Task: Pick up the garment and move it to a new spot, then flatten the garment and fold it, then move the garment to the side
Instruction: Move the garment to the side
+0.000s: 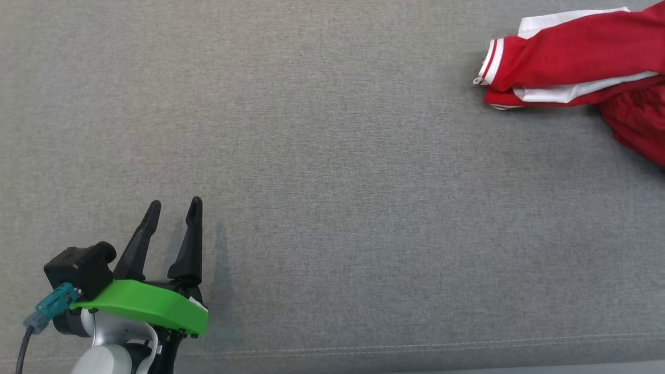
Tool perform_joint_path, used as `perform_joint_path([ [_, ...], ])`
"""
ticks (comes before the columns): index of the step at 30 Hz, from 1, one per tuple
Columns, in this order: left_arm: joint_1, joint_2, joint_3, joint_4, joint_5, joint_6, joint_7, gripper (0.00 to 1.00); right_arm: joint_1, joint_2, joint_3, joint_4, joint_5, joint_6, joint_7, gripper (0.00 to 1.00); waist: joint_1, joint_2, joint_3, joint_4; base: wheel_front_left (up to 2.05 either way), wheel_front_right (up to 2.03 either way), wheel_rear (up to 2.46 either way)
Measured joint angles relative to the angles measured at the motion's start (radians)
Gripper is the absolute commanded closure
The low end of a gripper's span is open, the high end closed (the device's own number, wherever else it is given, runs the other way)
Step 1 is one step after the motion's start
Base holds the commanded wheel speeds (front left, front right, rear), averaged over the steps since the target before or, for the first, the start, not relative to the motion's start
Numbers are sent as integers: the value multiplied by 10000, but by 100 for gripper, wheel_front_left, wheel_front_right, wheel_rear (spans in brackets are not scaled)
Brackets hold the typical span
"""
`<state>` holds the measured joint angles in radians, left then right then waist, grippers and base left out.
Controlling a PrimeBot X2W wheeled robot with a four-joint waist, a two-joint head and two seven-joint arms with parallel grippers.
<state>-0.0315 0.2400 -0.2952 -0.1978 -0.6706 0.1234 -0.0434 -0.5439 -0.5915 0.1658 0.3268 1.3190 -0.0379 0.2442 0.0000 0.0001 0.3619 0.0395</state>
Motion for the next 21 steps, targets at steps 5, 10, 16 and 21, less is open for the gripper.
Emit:
perform_joint_path([
  [5, -12, 38, 54, -138, 69, 2, 178, 0, 1, 17, -291, -31, 199, 19, -253, 100, 0, 0, 163, -523, 0, 0, 0],
  [10, -12, 69, 102, -267, 163, 2, 353, 0, 39, 0, -631, -19, 305, 25, -479, 100, 0, 0, 291, -973, 0, 0, 0],
  [16, -11, 98, 144, -479, 245, 4, 617, 0, 259, -48, -986, 35, 470, 27, -721, 100, 0, 0, 477, -1307, 0, 0, 0],
  [21, -11, 150, 219, -650, 284, 4, 802, 0, 385, 8, -1210, 151, 495, 69, -1062, 100, 0, 0, 691, -1453, 0, 0, 0],
])
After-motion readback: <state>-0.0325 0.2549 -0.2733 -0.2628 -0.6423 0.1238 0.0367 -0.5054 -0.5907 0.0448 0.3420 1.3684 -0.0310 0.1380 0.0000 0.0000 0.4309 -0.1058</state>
